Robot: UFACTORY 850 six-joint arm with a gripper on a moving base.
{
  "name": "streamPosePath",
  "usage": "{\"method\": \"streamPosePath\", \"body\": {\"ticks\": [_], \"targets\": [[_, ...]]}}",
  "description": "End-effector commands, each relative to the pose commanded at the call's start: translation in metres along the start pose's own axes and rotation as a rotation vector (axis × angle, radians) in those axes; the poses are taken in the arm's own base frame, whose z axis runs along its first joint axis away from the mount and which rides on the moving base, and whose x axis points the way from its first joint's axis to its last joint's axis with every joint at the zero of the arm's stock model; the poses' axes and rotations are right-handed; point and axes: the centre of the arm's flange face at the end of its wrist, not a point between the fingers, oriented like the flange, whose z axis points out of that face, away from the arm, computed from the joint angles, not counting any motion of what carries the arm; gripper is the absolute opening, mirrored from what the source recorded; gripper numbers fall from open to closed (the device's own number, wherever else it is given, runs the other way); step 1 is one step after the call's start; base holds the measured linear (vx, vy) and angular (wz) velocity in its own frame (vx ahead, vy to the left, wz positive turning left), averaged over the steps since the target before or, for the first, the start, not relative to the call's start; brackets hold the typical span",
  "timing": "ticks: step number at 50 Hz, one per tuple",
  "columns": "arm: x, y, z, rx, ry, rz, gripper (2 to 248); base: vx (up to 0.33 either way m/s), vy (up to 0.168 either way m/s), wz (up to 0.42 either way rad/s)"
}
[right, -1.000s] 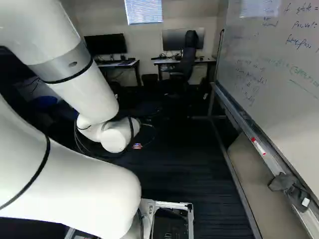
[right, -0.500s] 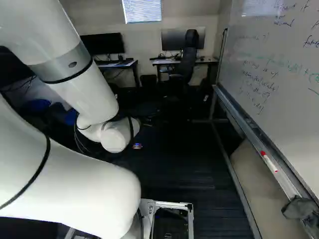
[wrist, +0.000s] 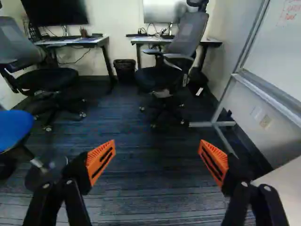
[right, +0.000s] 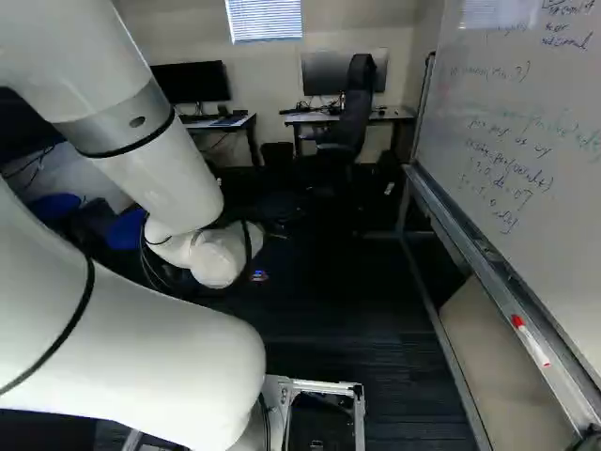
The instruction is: Open the door and move inside
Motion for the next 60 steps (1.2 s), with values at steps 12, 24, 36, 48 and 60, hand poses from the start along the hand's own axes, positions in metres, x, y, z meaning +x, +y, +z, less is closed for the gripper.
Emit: {"method": "streamPosePath", "body": {"ticks": [12, 24, 36, 48, 60], "targets": [[0.0000, 0.0000, 0.0000, 0.000, 0.000, 0.000, 247, 0.195, 0.004, 0.000], [0.0000, 0.0000, 0.0000, 0.000, 0.000, 0.000, 247, 0.192, 0.005, -0.002], [0.0000, 0.0000, 0.0000, 0.000, 0.000, 0.000, 247, 0.173, 0.007, 0.003], [0.0000, 0.0000, 0.0000, 0.000, 0.000, 0.000, 247, 0.135, 0.003, 0.001], [0.0000, 0.0000, 0.0000, 0.000, 0.000, 0.000, 247, 0.116, 0.003, 0.002]]}}
